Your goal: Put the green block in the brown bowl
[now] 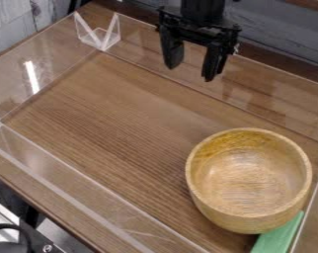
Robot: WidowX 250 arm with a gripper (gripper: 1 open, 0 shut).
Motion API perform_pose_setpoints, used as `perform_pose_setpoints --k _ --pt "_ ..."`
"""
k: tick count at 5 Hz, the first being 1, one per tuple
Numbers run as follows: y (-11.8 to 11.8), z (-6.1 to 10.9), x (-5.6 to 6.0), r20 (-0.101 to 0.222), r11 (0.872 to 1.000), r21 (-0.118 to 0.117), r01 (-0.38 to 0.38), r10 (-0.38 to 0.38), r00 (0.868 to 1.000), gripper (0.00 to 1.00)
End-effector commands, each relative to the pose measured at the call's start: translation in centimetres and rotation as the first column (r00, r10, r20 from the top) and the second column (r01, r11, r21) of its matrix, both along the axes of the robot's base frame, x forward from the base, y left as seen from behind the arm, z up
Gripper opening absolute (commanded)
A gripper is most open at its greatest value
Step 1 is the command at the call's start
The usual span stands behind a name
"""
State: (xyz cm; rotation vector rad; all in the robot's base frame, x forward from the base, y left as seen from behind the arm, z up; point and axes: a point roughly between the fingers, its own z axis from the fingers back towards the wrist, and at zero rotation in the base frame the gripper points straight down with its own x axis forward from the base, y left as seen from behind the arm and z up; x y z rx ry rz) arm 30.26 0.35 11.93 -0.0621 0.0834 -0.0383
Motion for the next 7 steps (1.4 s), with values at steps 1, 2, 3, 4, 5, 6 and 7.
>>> perform_pose_setpoints --k 1,2,3,4,5,6,7 --pt "0.7 2.5 0.5 0.085 1.0 -0.001 -0.016 0.016 0.996 1.0" --pt "0.7 2.6 0.6 0.088 1.0 -0.005 -0.013 0.013 0.996 1.0" --pt "0.6 2.8 0.7 0.093 1.0 -0.008 -0.001 0.002 0.996 1.0" --pt "0.6 2.9 0.9 0.098 1.0 -0.011 0.011 -0.01 0.995 1.0" --pt "0.5 3.0 1.0 0.103 1.0 -0.013 0.021 -0.02 0.994 1.0" --pt "0.5 3.0 0.8 0.103 1.0 -0.014 0.017 -0.016 0.995 1.0" --pt "-0.7 2.8 0.1 0.08 0.999 -0.019 0.049 -0.047 0.996 1.0"
